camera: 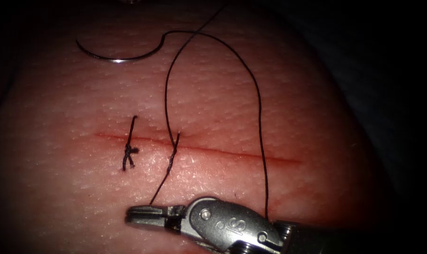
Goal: Wound Closure
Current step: Tension the knot by pulling down with the right and up with the left driver
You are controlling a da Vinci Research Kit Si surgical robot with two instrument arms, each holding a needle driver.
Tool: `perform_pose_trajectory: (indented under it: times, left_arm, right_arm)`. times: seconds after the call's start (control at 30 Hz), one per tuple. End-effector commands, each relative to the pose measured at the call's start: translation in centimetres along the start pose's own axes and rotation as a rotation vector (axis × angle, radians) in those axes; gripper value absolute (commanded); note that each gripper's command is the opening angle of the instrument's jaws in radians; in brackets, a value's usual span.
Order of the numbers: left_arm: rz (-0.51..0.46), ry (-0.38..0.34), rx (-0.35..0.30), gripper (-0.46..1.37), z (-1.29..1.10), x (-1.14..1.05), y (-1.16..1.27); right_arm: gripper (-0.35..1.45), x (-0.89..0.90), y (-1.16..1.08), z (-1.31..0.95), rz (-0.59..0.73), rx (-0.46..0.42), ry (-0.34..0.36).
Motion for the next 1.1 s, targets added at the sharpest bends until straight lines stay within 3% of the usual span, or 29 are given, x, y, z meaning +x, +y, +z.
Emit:
perform_pose_trajectory:
  times: [0.03, 0.23, 0.47, 0.7, 1.1]
  left_arm:
    - [-0.003, 0.016, -0.035, -0.35, -0.05, 0.12, 0.1]
    - [0.012, 0.028, -0.054, -0.35, -0.13, 0.35, 0.28]
    - [0.022, 0.034, -0.066, -0.35, -0.2, 0.42, 0.31]
    - [0.023, 0.03, -0.063, -0.35, -0.21, 0.43, 0.35]
    - [0.021, 0.032, -0.067, -0.35, -0.21, 0.48, 0.45]
  right_arm:
    - [1.07, 0.01, 0.07, -0.07, -0.029, 0.007, -0.001]
    - [1.24, 0.14, 0.15, -0.26, -0.123, 0.016, -0.003]
    - [1.26, 0.23, 0.16, -0.35, -0.292, 0.041, -0.06]
    - [1.25, 0.12, 0.24, -0.26, -0.442, 0.084, -0.133]
    - [1.16, -0.1, 0.08, 0.06, -0.705, 0.167, -0.317]
